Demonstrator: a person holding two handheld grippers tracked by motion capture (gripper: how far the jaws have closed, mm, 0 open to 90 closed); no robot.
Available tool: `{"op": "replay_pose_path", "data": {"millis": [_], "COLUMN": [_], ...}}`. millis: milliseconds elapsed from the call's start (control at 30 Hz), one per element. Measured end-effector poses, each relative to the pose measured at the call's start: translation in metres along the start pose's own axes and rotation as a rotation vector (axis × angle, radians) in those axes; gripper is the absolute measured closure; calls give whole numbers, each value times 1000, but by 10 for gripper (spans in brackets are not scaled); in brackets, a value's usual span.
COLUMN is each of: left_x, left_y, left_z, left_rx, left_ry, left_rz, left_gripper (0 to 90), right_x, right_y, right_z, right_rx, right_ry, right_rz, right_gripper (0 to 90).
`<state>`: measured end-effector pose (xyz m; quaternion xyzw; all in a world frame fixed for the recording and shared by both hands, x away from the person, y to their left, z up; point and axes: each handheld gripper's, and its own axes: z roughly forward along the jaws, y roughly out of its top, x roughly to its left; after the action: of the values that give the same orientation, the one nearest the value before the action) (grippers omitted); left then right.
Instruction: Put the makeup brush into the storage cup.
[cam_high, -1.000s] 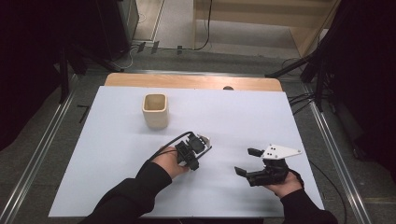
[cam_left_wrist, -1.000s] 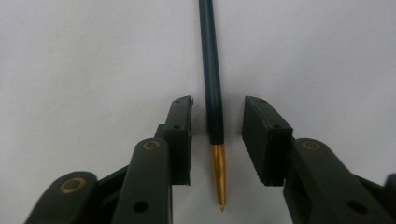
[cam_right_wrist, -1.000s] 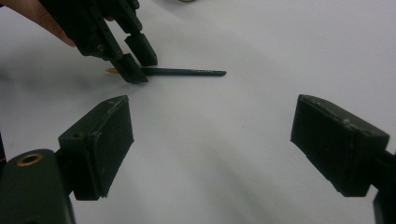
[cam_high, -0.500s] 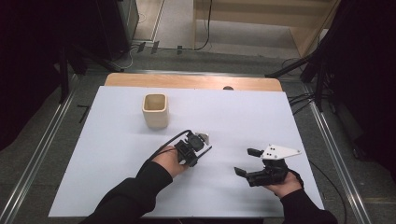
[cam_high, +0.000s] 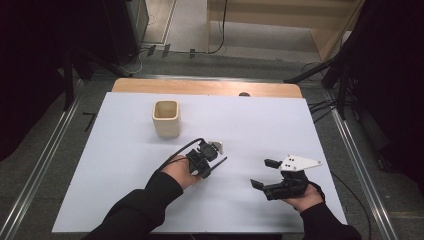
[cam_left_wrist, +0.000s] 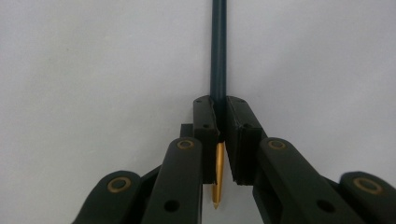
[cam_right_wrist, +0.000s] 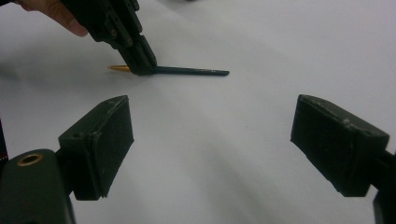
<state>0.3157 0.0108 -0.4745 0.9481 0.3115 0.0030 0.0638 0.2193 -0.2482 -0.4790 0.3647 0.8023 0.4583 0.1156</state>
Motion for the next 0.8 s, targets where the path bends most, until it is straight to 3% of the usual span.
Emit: {"op": "replay_pose_path", "data": {"millis": [367, 500, 800], "left_x": [11, 16, 25], "left_y": [-9, -16, -36], "left_z": [-24, -32, -50], "left_rx": [-130, -173, -277], "left_ry": [-73, -106, -215], "left_rz": [0, 20, 41], "left_gripper": [836, 837, 838], "right_x": [2, 2, 3], "right_y": [1, 1, 2], "right_z": [-1, -1, 0], "right_rx": [-32, -33, -40], "right_ry": [16, 17, 31], "right_rz": [-12, -8, -6], "right_gripper": [143, 143, 141]}}
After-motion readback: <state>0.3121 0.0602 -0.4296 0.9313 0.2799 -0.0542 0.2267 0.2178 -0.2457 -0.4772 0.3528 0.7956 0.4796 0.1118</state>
